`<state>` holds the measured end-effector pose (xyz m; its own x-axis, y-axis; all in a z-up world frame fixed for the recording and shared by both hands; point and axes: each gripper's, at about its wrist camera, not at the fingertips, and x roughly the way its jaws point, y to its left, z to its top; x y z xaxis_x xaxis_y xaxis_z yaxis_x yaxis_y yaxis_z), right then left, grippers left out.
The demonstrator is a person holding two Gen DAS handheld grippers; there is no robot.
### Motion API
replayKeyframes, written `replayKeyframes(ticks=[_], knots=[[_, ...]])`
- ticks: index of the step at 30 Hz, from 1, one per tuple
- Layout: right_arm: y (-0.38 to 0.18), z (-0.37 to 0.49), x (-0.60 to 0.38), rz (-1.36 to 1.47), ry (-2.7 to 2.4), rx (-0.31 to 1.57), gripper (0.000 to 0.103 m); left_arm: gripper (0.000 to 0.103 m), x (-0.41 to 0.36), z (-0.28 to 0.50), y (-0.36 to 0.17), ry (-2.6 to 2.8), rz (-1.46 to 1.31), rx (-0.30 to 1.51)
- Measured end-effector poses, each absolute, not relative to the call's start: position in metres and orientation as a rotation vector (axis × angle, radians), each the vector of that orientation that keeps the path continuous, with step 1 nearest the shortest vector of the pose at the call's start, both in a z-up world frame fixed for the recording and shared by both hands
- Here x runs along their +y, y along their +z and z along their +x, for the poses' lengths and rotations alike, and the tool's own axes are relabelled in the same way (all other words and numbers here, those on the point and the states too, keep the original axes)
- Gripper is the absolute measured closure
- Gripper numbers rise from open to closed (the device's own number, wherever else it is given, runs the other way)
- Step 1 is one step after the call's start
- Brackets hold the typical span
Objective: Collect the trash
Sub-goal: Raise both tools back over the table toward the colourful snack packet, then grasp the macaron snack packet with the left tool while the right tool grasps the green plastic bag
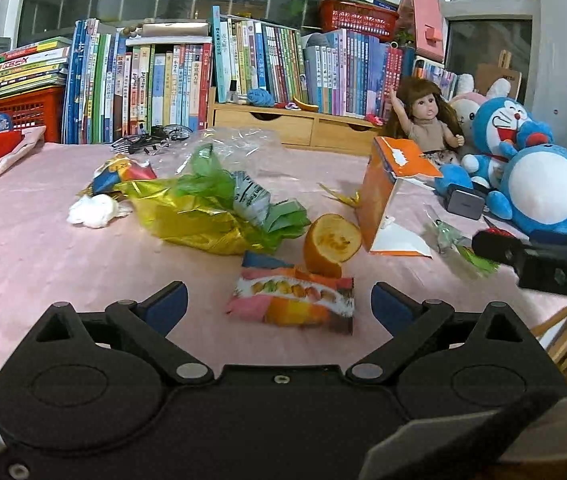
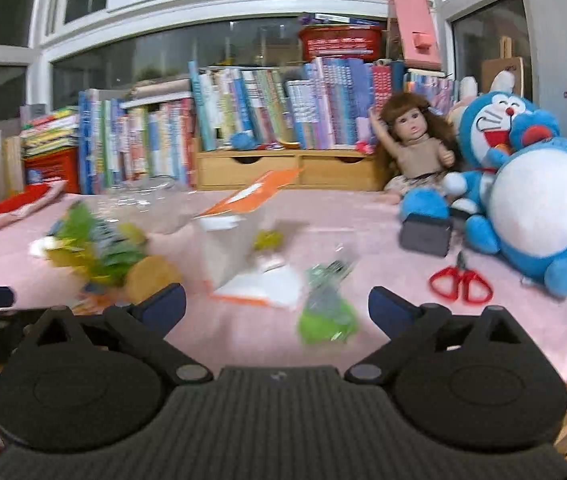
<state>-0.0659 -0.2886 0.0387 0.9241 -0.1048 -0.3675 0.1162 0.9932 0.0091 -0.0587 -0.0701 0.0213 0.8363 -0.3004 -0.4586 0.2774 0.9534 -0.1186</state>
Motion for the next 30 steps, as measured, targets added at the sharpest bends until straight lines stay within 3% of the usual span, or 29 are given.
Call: replayKeyframes(ticks=[6, 12, 15, 20, 27, 30], knots=[[0.026, -0.027, -0.31, 0.073, -0.163, 0.416, 0.004, 0.003, -0.083, -0.045, 0.01, -0.264, -0.031, 0.451], [0.015, 0.001, -0.319, 0.077, -0.186, 0.468, 0.014, 0.002, -0.094, -0.036, 0.001, -0.255, -0.004, 0.455], [0.01, 0.012, -0.323, 0.085, -0.184, 0.512, 0.025, 0.002, -0.097, -0.028, -0.008, -0.247, -0.007, 0.497], [0.0, 0.023, -0.326, 0.124, -0.171, 0.576, 0.064, 0.002, -0.1, -0.023, -0.018, -0.256, 0.006, 0.511], [0.005, 0.005, -0.315, 0.084, -0.16, 0.528, 0.067, 0.036, -0.1, -0.028, -0.016, -0.271, 0.03, 0.499], [0.012, -0.005, -0.31, 0.077, -0.148, 0.499, 0.067, 0.037, -0.097, -0.033, -0.012, -0.269, 0.026, 0.484]])
